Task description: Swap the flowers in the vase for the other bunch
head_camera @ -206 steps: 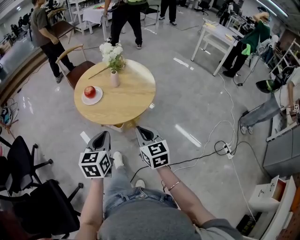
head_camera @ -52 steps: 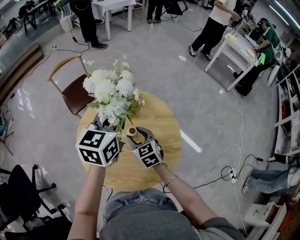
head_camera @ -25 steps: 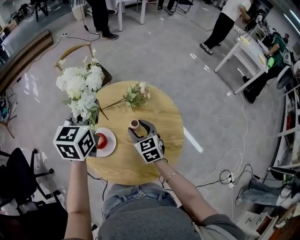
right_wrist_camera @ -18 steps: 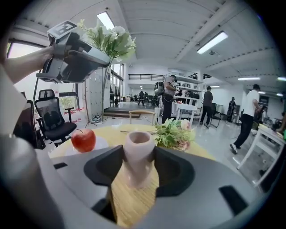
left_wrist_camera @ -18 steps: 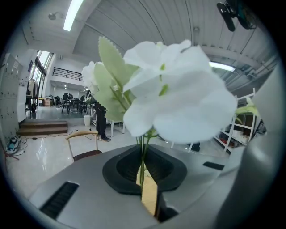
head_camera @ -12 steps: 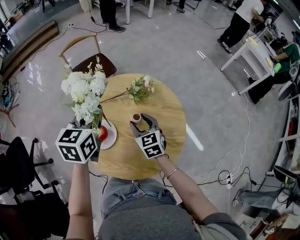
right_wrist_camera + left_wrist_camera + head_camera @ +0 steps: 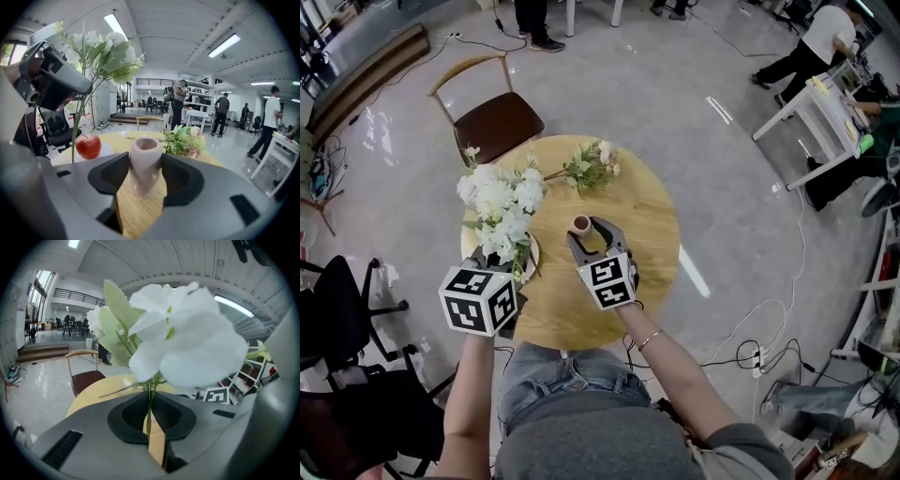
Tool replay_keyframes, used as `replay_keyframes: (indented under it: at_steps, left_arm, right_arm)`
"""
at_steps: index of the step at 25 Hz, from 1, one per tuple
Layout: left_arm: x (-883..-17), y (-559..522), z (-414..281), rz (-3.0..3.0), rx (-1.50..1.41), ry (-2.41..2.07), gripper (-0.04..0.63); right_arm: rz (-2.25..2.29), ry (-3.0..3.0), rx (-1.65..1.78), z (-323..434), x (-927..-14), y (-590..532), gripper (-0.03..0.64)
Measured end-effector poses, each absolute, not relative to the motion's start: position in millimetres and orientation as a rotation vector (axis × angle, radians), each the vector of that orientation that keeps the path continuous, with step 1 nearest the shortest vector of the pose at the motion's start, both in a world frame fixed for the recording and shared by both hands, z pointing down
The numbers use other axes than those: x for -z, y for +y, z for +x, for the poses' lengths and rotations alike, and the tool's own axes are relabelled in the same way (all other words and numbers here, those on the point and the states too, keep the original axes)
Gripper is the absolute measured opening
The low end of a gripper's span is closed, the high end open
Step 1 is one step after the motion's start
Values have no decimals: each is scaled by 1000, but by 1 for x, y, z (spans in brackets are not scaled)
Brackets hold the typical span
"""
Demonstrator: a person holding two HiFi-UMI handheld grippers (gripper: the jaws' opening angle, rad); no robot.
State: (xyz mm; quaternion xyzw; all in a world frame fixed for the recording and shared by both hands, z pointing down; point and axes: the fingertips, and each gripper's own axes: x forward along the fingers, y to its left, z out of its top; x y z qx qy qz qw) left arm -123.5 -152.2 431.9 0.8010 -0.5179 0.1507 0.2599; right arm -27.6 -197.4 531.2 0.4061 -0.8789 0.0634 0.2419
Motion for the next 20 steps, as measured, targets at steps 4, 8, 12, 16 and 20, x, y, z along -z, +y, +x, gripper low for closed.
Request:
replay_keyframes:
  at_steps: [4, 8, 12, 16, 20]
  left_arm:
    - [-454, -143, -112, 2133, -464, -1332, 31]
    - [-472, -134, -99, 2098, -495, -1269, 31]
    - [-485, -129, -94, 2065, -505, -1222, 31]
    - [-497, -126, -92, 2033, -519, -1188, 31]
    - [-509, -130, -94, 2007, -523, -1196, 31]
  right_arm:
    - [1118, -2416, -184, -30, -534, -197, 225]
    - [1121, -2417, -191, -29, -535, -196, 226]
    - [1124, -2417, -190, -30, -535, -197, 225]
    - [1130, -2416, -191, -31, -533, -197, 225]
    - [1137, -2417, -185, -31, -533, -197, 227]
